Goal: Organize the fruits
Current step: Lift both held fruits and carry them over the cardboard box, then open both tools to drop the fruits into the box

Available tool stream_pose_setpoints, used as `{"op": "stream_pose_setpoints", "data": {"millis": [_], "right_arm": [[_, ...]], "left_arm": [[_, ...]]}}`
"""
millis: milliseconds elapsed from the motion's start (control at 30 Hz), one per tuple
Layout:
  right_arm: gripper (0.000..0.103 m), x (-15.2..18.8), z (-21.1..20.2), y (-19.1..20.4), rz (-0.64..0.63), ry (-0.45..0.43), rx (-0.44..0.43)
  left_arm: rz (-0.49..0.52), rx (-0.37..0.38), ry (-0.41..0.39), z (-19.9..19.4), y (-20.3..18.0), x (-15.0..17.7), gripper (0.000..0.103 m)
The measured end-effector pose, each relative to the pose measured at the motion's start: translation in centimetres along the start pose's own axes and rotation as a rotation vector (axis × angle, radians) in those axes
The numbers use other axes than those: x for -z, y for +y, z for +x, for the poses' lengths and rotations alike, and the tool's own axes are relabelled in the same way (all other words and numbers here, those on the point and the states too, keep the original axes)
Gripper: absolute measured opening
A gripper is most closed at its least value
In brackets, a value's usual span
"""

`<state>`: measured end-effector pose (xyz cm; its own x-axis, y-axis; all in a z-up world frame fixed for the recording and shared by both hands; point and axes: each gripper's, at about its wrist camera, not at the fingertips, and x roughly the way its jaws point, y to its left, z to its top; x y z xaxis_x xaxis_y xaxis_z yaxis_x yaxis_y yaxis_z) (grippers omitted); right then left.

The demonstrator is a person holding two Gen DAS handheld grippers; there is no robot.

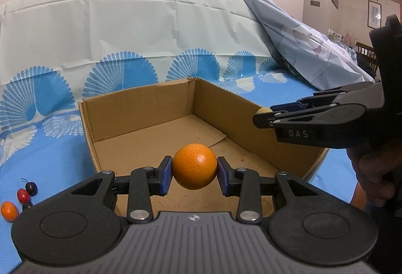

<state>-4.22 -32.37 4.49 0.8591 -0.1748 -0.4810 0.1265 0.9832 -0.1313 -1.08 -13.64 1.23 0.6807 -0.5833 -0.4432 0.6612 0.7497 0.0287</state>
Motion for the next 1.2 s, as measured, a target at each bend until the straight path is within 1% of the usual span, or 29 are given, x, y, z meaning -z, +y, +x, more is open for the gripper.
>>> {"op": "stream_pose_setpoints", "data": {"millis": [133, 800, 833, 867, 900, 933, 1000, 1067, 1200], "right_arm": [[0.028, -0.05, 0.04, 0.27, -0.002, -0.002, -0.003], [0.028, -0.17, 0.15, 0.46, -0.002, -0.005, -0.001], [0.029, -0.18, 0.15, 0.49, -0.001, -0.006, 0.006], [0.033, -0.2, 0.15, 0.45, 0.0, -0.006, 0.013], [0.047, -0.23, 0.12, 0.5, 0.003, -0.009, 0.023], [0.058, -0.27, 0.05, 0.52, 0.007, -0.016, 0.033], [0.062, -0.33, -0.01, 0.49, 0.013, -0.023, 0.042], [0.062, -0.32, 0.06, 0.47, 0.012, -0.019, 0.052], [0.062, -0.23, -0.06, 0.8, -0.001, -0.03, 0.065]], "left_arm": [[0.002, 0.002, 0.01, 0.29, -0.04, 0.05, 0.042], [0.016, 0.013, 0.008, 0.37, -0.42, 0.31, 0.042], [0.015, 0.014, 0.011, 0.41, -0.45, 0.31, 0.042], [0.014, 0.013, 0.013, 0.45, -0.49, 0.32, 0.047], [0.013, 0.009, 0.017, 0.51, -0.5, 0.3, 0.051], [0.011, 0.006, 0.016, 0.49, -0.46, 0.28, 0.055], [0.012, 0.004, 0.007, 0.42, -0.53, 0.25, 0.056], [0.013, -0.001, 0.0, 0.34, -0.53, 0.23, 0.059], [0.0, -0.012, -0.009, 0.19, -0.3, 0.21, 0.059]]}}
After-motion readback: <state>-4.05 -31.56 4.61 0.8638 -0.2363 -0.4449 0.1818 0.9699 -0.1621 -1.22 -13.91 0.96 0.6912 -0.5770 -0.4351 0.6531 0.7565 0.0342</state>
